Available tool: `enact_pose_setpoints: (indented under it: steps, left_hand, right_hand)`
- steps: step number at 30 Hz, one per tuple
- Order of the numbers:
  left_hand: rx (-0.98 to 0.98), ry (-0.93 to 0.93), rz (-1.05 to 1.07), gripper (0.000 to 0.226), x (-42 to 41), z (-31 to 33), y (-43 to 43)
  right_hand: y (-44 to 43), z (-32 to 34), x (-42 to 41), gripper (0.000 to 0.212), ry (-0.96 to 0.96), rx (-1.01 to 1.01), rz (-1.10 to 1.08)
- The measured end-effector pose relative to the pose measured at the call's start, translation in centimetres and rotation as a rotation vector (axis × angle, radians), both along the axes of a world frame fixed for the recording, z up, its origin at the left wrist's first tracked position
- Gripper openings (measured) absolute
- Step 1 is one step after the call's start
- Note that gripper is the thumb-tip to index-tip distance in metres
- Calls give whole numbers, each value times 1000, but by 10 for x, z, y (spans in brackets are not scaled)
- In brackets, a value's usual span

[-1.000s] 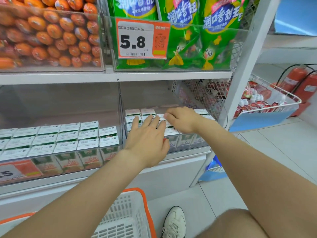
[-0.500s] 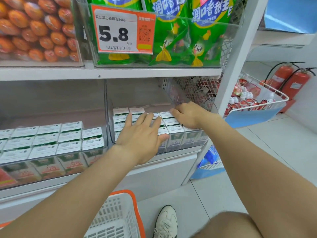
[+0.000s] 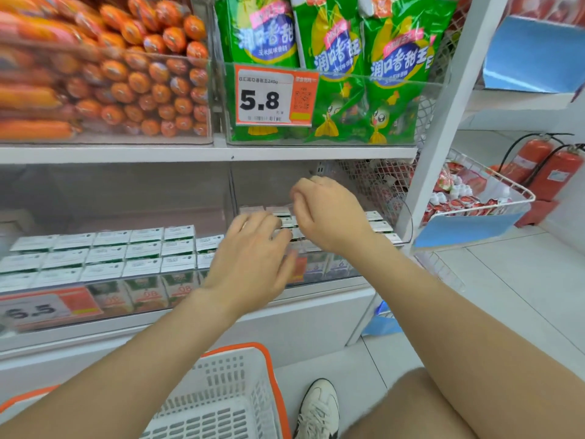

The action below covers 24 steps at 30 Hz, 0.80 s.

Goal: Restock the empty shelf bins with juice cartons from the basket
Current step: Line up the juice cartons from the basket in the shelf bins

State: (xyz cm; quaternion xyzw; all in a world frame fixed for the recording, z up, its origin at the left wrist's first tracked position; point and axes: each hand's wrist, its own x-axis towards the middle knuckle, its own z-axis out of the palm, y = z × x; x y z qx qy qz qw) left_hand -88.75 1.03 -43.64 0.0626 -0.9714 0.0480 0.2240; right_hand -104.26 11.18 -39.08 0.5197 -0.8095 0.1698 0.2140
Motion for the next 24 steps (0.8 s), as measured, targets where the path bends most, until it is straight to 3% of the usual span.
enact_pose_setpoints:
  steps: [3, 7, 12, 16, 18, 21, 24]
  left_hand:
    - [34, 184, 22, 24, 63, 8, -32]
    - [-14, 247, 147, 14, 144, 19, -91]
    - [-70, 130, 505, 22, 227, 30, -171]
    - [232, -47, 854, 22, 276, 41, -227]
    - [327, -112, 861, 40, 303, 39, -251]
    - [428, -201, 782, 94, 339, 33, -273]
    - [453, -288, 703, 115, 358, 25, -292]
  right_hand:
    - [-20, 16, 61, 27, -10, 12, 111]
    - [-59, 19, 135, 21, -11, 103, 292]
    - [-125, 15, 227, 25, -31, 116, 442]
    - [-183, 15, 295, 29, -26, 66, 507]
    - [-214, 17, 325, 28, -8, 64, 533]
    - [-261, 19, 357, 29, 0, 152, 527]
    - [-312, 9, 371, 37, 12, 344, 390]
